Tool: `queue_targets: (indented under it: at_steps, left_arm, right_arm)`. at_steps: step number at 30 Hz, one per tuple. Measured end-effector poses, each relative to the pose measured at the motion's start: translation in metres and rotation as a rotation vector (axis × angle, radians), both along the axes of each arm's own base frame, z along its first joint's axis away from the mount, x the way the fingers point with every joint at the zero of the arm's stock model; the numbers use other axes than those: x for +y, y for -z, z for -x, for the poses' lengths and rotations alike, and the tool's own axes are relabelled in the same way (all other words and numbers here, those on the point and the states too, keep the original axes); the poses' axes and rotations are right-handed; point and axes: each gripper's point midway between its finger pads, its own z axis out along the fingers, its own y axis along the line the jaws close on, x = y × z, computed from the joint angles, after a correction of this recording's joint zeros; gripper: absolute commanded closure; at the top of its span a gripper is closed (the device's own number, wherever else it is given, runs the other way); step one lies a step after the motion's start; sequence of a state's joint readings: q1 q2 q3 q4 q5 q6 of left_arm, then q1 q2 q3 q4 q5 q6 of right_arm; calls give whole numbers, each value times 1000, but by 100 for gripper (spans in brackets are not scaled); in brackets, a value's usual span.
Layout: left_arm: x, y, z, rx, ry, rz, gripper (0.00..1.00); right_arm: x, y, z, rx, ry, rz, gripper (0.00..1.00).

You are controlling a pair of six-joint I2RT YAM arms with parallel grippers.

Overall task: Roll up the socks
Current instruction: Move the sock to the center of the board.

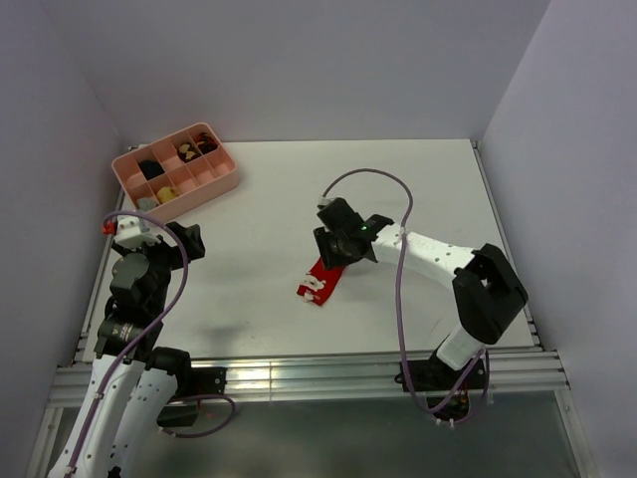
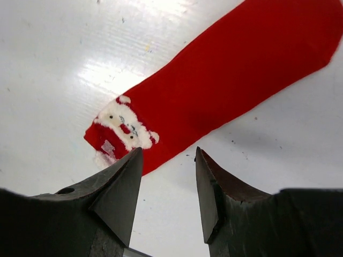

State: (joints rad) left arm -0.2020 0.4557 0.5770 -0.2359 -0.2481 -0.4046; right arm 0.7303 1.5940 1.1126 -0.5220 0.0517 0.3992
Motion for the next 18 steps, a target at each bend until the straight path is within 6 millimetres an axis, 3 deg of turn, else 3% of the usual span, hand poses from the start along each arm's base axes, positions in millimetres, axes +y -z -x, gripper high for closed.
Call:
queue_targets:
  at_steps: [11,15,18]
  left_arm:
    - [0,2,-1,9,0,-2,1]
    - [0,2,-1,9,0,-2,0]
    - [0,2,-1,10,-2,-2,1]
  right_arm:
    - [16,48,17,71,-181,102,48]
    - [24,68,7,90,-181,132,48]
    - [39,65,-12,57,-171,120,48]
